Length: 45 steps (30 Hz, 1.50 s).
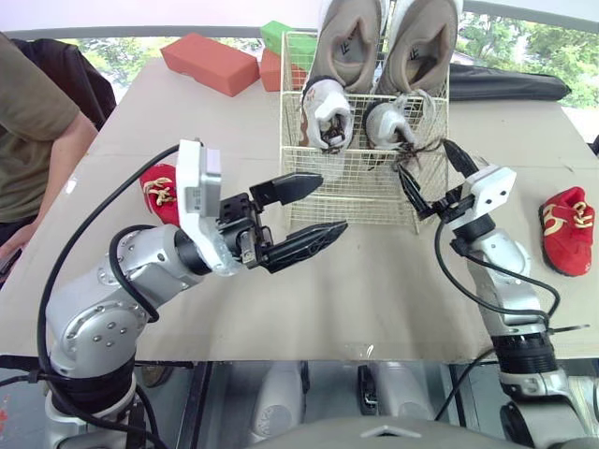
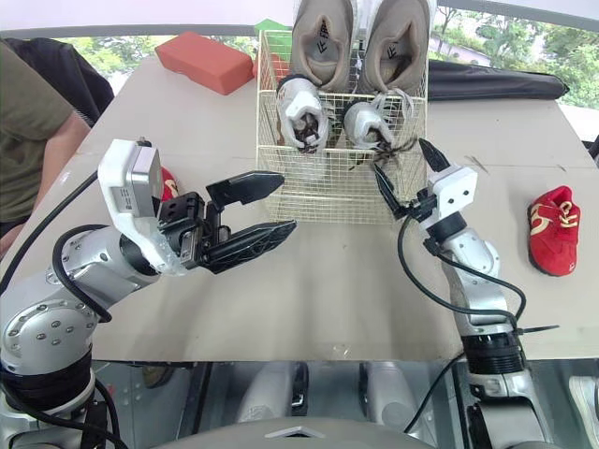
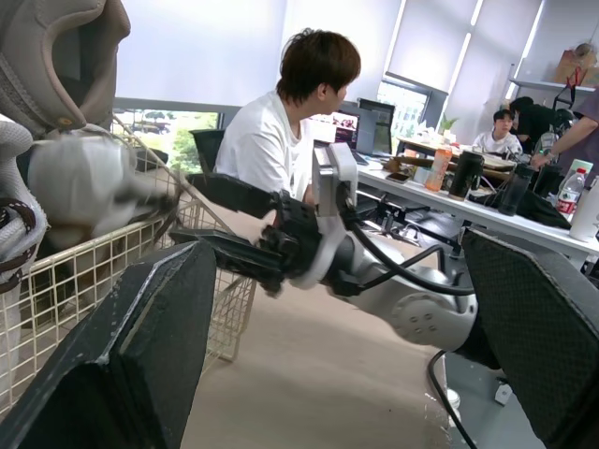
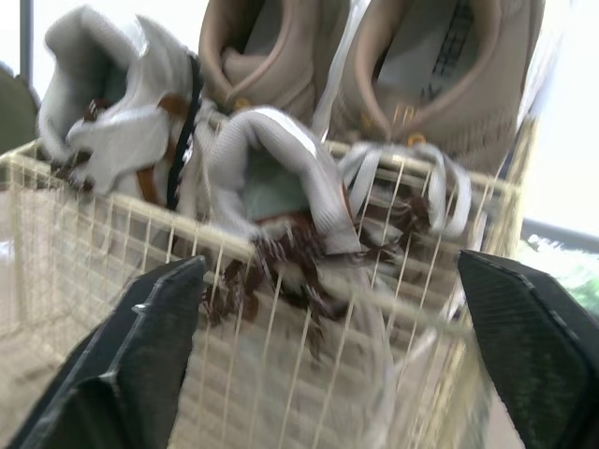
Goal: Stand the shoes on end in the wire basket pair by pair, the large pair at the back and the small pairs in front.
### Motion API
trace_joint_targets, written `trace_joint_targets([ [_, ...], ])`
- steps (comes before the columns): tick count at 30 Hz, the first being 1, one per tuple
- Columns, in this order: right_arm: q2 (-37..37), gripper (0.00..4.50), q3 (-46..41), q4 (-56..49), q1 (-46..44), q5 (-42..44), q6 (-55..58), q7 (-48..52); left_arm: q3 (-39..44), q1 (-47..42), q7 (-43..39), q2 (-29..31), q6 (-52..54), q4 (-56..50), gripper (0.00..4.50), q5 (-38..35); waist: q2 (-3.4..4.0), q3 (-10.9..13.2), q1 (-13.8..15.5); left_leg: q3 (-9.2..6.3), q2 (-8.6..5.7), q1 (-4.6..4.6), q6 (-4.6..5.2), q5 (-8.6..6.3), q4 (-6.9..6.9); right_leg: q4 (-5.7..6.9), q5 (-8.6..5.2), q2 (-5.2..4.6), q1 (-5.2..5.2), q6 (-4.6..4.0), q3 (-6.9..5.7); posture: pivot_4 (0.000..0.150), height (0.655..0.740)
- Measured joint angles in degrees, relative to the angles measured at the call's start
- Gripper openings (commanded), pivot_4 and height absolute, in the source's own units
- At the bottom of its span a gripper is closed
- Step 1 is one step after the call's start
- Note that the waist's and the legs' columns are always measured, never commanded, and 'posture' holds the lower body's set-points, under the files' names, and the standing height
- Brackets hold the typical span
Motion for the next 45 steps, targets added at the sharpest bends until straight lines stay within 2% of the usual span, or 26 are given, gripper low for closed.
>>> trace_joint_targets([
  [6,-8.7,3.87,-2.2,-11.6,4.4,4.3,9.2,4.9,0.8,1.8,6.1,-2.1,-0.7,1.2,4.50,-0.2,0.22,0.1,0.1,0.08,-0.06,-0.11,0.00,0.00,-0.36,-0.17,0.11,-0.01,-0.20,0.20,0.01,0.150,0.7400],
  [12,-18.5,3.87,-3.4,-24.2,5.3,19.2,20.3,15.3,7.9,7.1,21.3,-8.1,-4.9,4.7,4.50,6.0,0.30,0.2,0.0,-0.04,0.03,-0.18,0.00,0.00,-0.57,-0.47,0.12,0.07,-0.20,0.21,-0.01,0.150,0.7400],
  [18,-26.8,3.87,-5.8,-29.6,4.9,29.1,26.8,24.4,14.1,15.2,39.0,-12.6,-7.5,4.4,4.50,21.0,0.20,0.2,0.2,-0.01,-0.03,-0.27,0.02,-0.01,-0.54,-0.63,0.13,-0.09,-0.18,0.22,-0.01,0.150,0.7400],
  [21,-27.2,3.87,-6.1,-29.9,5.0,30.3,27.8,26.1,12.9,18.0,46.0,-14.8,-6.0,3.4,4.50,27.6,0.07,0.2,0.6,-0.03,-0.06,-0.27,0.02,-0.01,-0.48,-0.60,0.13,-0.11,-0.16,0.21,-0.03,0.150,0.7400],
  [26,-27.2,3.87,-6.1,-29.5,4.8,30.2,28.5,26.8,8.8,16.0,49.8,-17.5,-4.9,4.7,4.50,34.1,0.06,0.2,1.7,-0.04,-0.08,-0.25,0.02,-0.01,-0.45,-0.56,0.05,-0.11,-0.16,0.00,-0.08,0.150,0.7400],
  [31,-27.2,3.87,-7.4,-29.2,4.7,29.4,28.7,27.2,4.8,9.9,48.2,-19.4,-6.8,13.8,4.50,38.9,0.04,0.1,1.5,-0.01,-0.26,-0.27,0.02,-0.01,-0.47,-0.61,0.15,-0.07,-0.16,0.18,-0.18,0.150,0.7400],
  [34,-27.2,3.91,-7.4,-29.2,4.7,28.8,29.0,27.0,4.1,8.0,48.7,-21.6,-10.5,18.5,3.67,42.9,0.07,0.1,1.6,-0.05,-0.25,-0.27,0.02,-0.01,-0.49,-0.59,0.15,-0.08,-0.16,0.19,-0.15,0.150,0.7400],
  [35,-27.3,3.91,-7.5,-29.3,4.7,28.7,29.2,26.7,4.1,7.6,48.8,-22.7,-12.7,20.5,3.05,44.7,0.09,0.1,1.6,-0.07,-0.23,-0.25,0.02,-0.01,-0.49,-0.57,0.16,-0.08,-0.16,0.19,-0.15,0.150,0.7400],
  [36,-27.3,3.91,-7.5,-29.4,4.7,28.7,29.6,26.5,4.0,7.5,48.8,-23.2,-14.0,21.4,2.84,45.7,0.11,0.1,1.6,-0.08,-0.22,-0.24,0.02,-0.01,-0.49,-0.54,0.15,-0.08,-0.16,0.19,-0.14,0.150,0.7400],
  [37,-27.3,3.91,-7.5,-29.5,4.6,28.7,30.0,26.2,3.7,7.5,48.5,-23.7,-15.7,22.5,2.09,47.0,0.13,0.1,1.7,-0.12,-0.19,-0.24,0.02,-0.01,-0.48,-0.52,0.15,-0.09,-0.14,0.18,-0.15,0.150,0.7400],
  [38,-27.3,3.91,-7.5,-29.6,4.6,28.7,30.0,26.2,3.5,7.5,48.5,-23.9,-16.2,22.7,1.83,47.4,0.13,0.1,1.7,-0.11,-0.17,-0.24,0.02,-0.01,-0.48,-0.52,0.16,-0.09,-0.14,0.18,-0.14,0.150,0.7400],
  [40,-27.3,3.91,-7.6,-29.6,4.6,28.7,30.3,26.0,3.3,7.5,48.5,-25.0,-17.7,23.6,0.94,48.8,0.13,0.1,1.6,-0.06,-0.13,-0.24,0.02,-0.01,-0.46,-0.53,0.16,-0.10,-0.13,0.18,-0.14,0.150,0.7400],
  [42,-27.3,3.91,-7.6,-29.6,4.2,28.6,30.8,26.0,3.4,7.4,48.5,-25.7,-19.1,24.3,0.25,50.0,0.12,0.1,1.6,-0.04,-0.14,-0.25,0.02,-0.01,-0.46,-0.56,0.16,-0.11,-0.13,0.19,-0.15,0.150,0.7400],
  [45,-27.3,3.91,-7.5,-29.1,3.2,28.4,31.4,25.9,3.8,7.4,48.4,-26.3,-19.9,24.3,0.19,50.8,0.12,0.1,1.6,-0.05,-0.14,-0.28,0.03,-0.01,-0.47,-0.59,0.16,-0.13,-0.14,0.19,-0.17,0.150,0.7400],
])
